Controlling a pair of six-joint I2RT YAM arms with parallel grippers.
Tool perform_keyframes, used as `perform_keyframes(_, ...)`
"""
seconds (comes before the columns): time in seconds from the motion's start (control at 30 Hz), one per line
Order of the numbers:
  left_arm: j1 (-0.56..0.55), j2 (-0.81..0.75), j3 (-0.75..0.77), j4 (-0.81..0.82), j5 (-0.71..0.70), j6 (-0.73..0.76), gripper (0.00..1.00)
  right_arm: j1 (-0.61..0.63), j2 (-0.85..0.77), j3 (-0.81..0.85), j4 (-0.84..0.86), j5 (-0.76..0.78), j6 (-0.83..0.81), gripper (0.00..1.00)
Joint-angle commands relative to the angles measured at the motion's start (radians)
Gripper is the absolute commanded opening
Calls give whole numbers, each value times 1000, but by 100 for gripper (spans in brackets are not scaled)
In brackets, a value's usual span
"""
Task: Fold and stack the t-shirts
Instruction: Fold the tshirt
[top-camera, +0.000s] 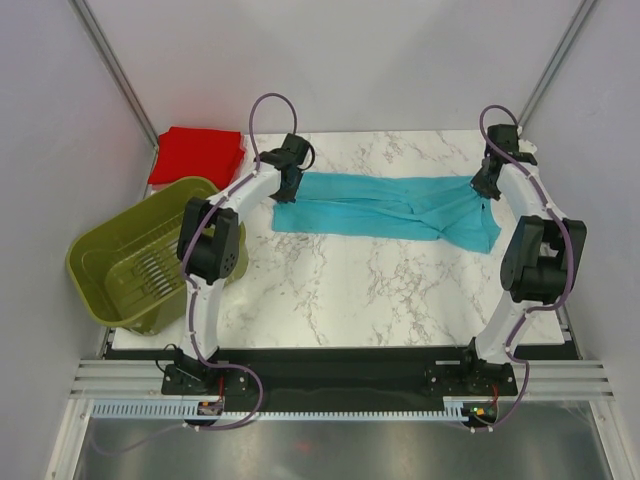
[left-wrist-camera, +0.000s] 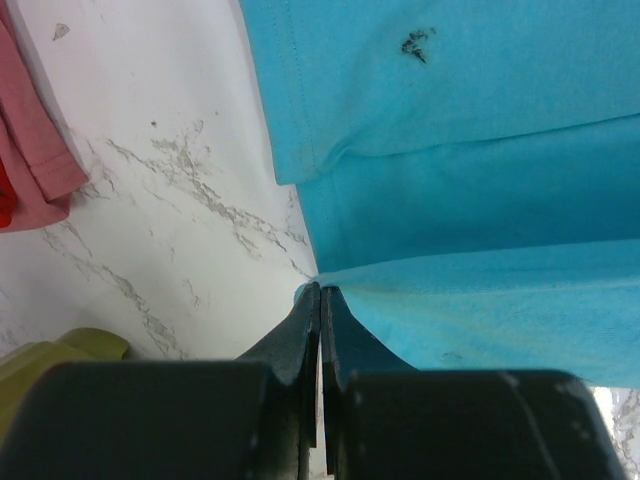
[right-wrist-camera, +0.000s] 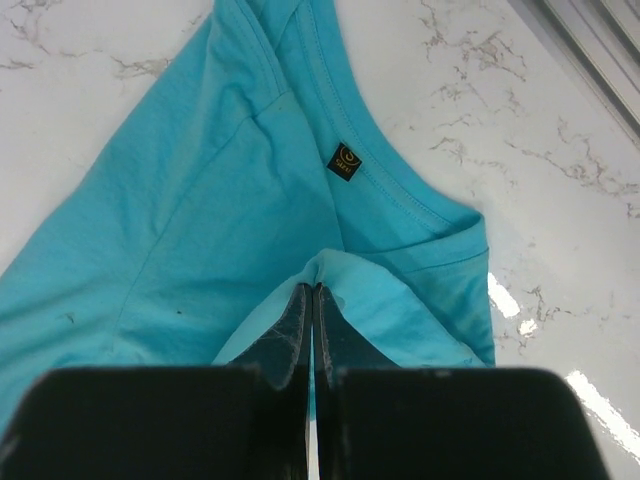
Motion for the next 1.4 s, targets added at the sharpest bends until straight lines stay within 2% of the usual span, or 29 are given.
perform_keyframes(0.0, 17, 32, 48, -32, 18, 34, 2, -5, 17, 76, -5, 64, -12, 0)
perform_keyframes(0.37, 32, 69, 91, -58, 26, 37, 2, -28, 66, 97, -27, 120, 18, 0)
perform_keyframes(0.83, 32, 130, 180, -95, 22, 40, 2, -26, 93, 117, -1, 48, 26, 0)
perform_keyframes(0.9, 32, 139, 189, -100, 6, 39, 11, -25, 95, 119, 4, 40, 24, 0)
perform_keyframes(0.93, 32, 141, 192, -103, -3, 39, 23, -25, 98, 120, 7, 36, 24, 0)
perform_keyframes(1.1, 32, 136, 203, -113, -25, 32, 31, -20, 121, 126, 27, -27, 23, 0)
perform_keyframes(1.27, 32, 127, 204, -123, -49, 25, 33, -8, 127, 126, 37, -50, 26, 0)
perform_keyframes(1.37, 32, 120, 213, -136, -89, 11, 41, -8, 129, 129, 39, -43, 24, 0)
